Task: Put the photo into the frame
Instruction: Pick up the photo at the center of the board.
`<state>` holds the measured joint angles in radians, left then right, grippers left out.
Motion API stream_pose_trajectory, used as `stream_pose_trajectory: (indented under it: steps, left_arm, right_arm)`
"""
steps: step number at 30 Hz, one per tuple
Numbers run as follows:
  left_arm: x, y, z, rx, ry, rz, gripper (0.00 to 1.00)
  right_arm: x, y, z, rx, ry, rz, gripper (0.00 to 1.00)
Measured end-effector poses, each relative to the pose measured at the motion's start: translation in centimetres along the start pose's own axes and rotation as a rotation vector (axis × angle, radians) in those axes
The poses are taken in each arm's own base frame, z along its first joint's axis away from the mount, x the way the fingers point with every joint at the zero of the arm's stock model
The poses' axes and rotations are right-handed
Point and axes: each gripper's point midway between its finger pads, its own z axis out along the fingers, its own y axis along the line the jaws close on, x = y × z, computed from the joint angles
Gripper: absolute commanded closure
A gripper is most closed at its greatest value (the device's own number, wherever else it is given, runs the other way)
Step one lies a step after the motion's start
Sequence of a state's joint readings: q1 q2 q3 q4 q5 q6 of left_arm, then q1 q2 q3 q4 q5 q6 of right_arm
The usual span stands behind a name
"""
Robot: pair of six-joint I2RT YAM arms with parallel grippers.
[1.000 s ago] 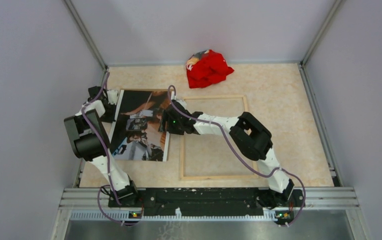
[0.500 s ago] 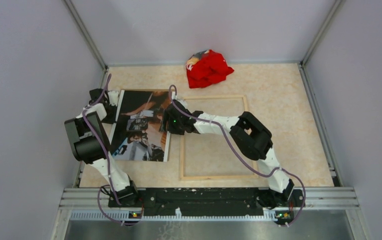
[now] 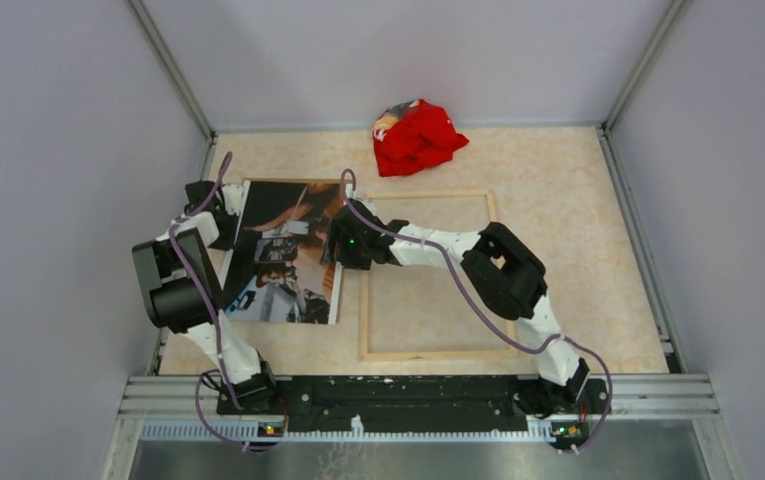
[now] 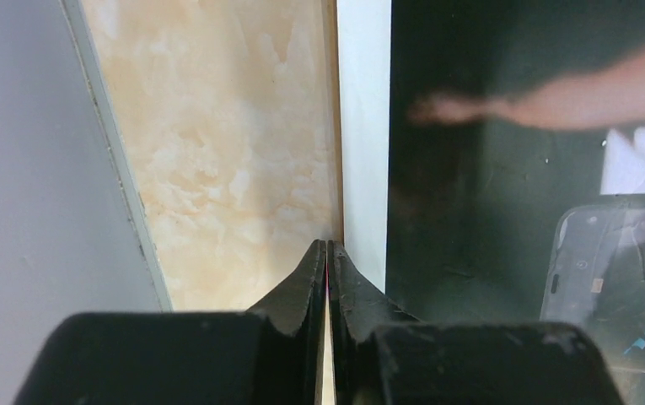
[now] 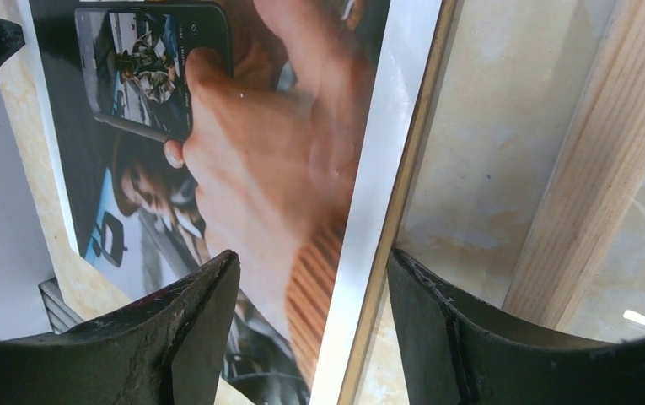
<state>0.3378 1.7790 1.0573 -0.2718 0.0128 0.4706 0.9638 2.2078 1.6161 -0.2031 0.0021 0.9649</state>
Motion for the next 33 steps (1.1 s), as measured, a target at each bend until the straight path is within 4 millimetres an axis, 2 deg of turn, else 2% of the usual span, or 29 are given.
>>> stream_pose_trajectory:
  steps: [3,9,17,21,23,28,30,33]
  left_arm:
    - [0.1,-0.5,-0.4,-0.024,0.002,0.032,0.88]
    - [-0.3,-5.1,-1.4,0.031,-0.017,0.129,0.87]
    - [-0.2,-5.4,-1.6,0.033,-0.024,0.129,0.88]
    - [-0.2,-6.7,-2.7,0.151,0.003,0.101,0.86]
    - [-0.9,-7.1,-3.4,0.193,0.006,0.095,0.85]
    - [-4.0,-5.6,-4.8,0.169,-0.053,0.100,0.82]
    - [-4.3,-4.4,-4.8,0.121,-0.058,0.098,0.82]
    - [-3.6,-1.9,-3.8,0.033,-0.031,0.074,0.82]
  right_arm:
    - [0.0,0.0,0.0,-0.009,0.004,0.011,0.36]
    - [0.7,1.0,0.3,-0.086,0.024,0.050,0.35]
    - [0.9,1.4,0.3,-0.133,0.025,0.083,0.34]
    - [0.9,1.1,0.1,-0.144,0.021,0.097,0.34]
    - [1.0,0.9,-0.1,-0.142,0.021,0.106,0.34]
    - [0.7,0.3,-0.4,-0.122,0.012,0.110,0.33]
    - [0.4,0.0,-0.4,-0.105,0.000,0.107,0.32]
    - [-0.3,-0.4,-0.5,-0.073,-0.023,0.093,0.32]
